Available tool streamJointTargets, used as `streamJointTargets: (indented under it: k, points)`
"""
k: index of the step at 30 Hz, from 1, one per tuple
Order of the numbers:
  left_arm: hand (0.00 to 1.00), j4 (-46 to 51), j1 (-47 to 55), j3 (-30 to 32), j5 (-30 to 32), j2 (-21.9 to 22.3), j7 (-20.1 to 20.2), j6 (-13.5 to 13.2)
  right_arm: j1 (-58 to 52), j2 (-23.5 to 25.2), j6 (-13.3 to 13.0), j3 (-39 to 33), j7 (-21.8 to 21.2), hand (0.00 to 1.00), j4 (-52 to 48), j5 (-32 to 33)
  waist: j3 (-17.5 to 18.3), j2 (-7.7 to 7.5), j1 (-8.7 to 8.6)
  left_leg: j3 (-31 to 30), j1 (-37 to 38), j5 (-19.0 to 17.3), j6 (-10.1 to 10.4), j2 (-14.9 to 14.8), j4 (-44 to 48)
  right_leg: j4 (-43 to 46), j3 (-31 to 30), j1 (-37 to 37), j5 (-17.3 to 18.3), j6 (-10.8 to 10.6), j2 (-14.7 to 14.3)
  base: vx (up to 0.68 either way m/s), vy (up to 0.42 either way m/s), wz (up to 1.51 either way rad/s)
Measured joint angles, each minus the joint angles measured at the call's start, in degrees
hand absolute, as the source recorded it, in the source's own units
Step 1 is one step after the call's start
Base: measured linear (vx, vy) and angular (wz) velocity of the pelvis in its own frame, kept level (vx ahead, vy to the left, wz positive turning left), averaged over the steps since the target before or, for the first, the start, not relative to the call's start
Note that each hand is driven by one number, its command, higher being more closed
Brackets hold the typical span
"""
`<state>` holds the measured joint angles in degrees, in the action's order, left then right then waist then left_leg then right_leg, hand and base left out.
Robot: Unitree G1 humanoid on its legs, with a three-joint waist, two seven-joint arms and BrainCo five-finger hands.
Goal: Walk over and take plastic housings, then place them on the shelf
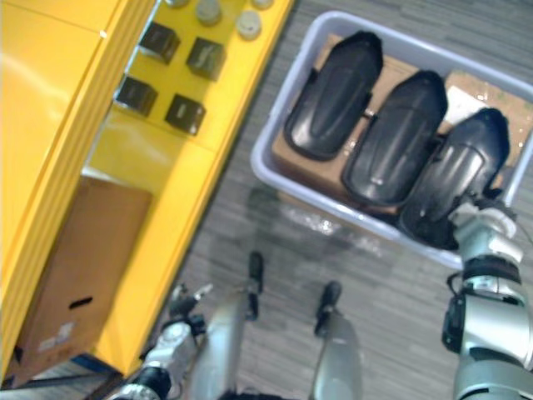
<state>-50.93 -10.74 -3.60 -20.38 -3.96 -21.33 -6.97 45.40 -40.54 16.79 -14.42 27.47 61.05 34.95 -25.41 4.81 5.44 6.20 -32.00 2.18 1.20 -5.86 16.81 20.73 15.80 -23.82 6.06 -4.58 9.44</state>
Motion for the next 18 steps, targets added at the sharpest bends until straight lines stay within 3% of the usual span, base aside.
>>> streamJointTargets:
  k: [6,11,18]
  points:
    - [0.00,-2.1,-0.5,0.2,0.0,0.0,-0.4,1.0,1.0,0.0,0.5,3.3,-3.8,1.00,0.2,-2.3,0.1,-0.22,-0.03,2.6,0.1,-0.2,0.2,-2.8,0.5,-4.3,-2.3,-0.1,-3.3,0.6,-2.7,-0.01,-0.010,-0.33]
    - [0.00,-2.1,-0.6,0.0,-0.1,0.0,-0.6,0.8,2.3,0.2,0.3,6.4,-4.3,1.00,0.2,-4.9,0.2,-0.30,-0.02,2.8,0.2,-0.5,0.7,-4.1,1.5,-4.4,-2.6,-0.3,-3.4,0.8,-3.8,-0.04,-0.038,-0.14]
    - [0.00,-2.1,-0.5,-2.3,-1.8,0.1,-0.8,-0.5,2.6,0.3,-4.7,8.7,-1.0,1.00,0.0,-11.4,0.2,-0.27,0.13,2.5,1.0,0.6,1.2,-3.3,-0.8,-4.0,-1.3,-0.6,-2.7,1.3,-2.9,0.00,-0.009,0.05]
